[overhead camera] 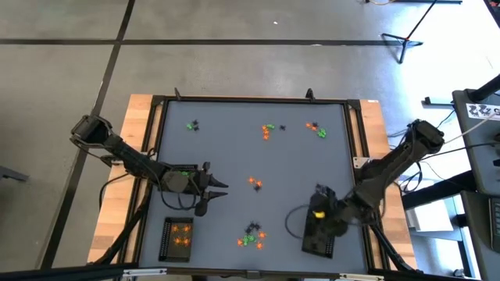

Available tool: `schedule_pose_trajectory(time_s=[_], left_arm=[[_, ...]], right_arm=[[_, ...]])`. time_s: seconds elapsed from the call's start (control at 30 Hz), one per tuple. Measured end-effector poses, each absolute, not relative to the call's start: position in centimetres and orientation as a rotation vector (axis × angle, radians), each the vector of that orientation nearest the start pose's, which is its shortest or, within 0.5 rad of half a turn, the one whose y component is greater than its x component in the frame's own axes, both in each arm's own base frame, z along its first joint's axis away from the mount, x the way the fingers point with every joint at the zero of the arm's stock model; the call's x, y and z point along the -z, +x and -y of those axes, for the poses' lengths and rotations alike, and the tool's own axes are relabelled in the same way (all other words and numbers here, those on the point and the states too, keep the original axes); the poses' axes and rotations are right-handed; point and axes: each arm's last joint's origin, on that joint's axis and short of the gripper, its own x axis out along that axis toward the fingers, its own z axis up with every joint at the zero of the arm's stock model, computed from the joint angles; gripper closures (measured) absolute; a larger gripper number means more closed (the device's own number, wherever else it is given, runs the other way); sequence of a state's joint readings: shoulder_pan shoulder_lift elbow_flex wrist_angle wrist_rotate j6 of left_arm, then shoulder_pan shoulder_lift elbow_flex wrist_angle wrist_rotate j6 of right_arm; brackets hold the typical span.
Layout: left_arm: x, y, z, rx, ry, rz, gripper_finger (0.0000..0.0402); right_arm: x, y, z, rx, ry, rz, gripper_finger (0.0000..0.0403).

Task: Sort Halloween decoration
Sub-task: Put the orange spider toy into the bottom left black bin

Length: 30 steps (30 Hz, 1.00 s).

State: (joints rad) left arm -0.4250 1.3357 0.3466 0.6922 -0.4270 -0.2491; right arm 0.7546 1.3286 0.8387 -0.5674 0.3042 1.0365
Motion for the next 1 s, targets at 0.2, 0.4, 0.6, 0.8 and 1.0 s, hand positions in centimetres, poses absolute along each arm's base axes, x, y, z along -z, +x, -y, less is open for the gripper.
schedule_pose_trajectory(time_s=[0.2,0.4,0.6,0.8,1.0], left_arm=[[-16.1,22.0,7.7,-0.075,-0.132,-0.269,0.029],[-16.0,22.0,7.6,-0.076,-0.131,-0.273,0.029],[-15.9,22.0,7.6,-0.076,-0.127,-0.283,0.029],[-15.8,22.0,7.6,-0.079,-0.122,-0.297,0.029],[-15.6,21.9,7.6,-0.087,-0.115,-0.318,0.029]], right_arm=[[-21.6,22.3,-12.0,0.188,0.283,-0.908,0.0215],[-20.7,26.1,-8.3,0.158,0.18,-0.854,0.0215],[-17.9,29.3,-6.1,0.117,0.107,-0.86,0.0214],[-14.7,31.7,-5.4,0.058,0.083,-0.843,0.0214],[-12.5,33.0,-5.4,0.043,0.073,-0.814,0.0214]])
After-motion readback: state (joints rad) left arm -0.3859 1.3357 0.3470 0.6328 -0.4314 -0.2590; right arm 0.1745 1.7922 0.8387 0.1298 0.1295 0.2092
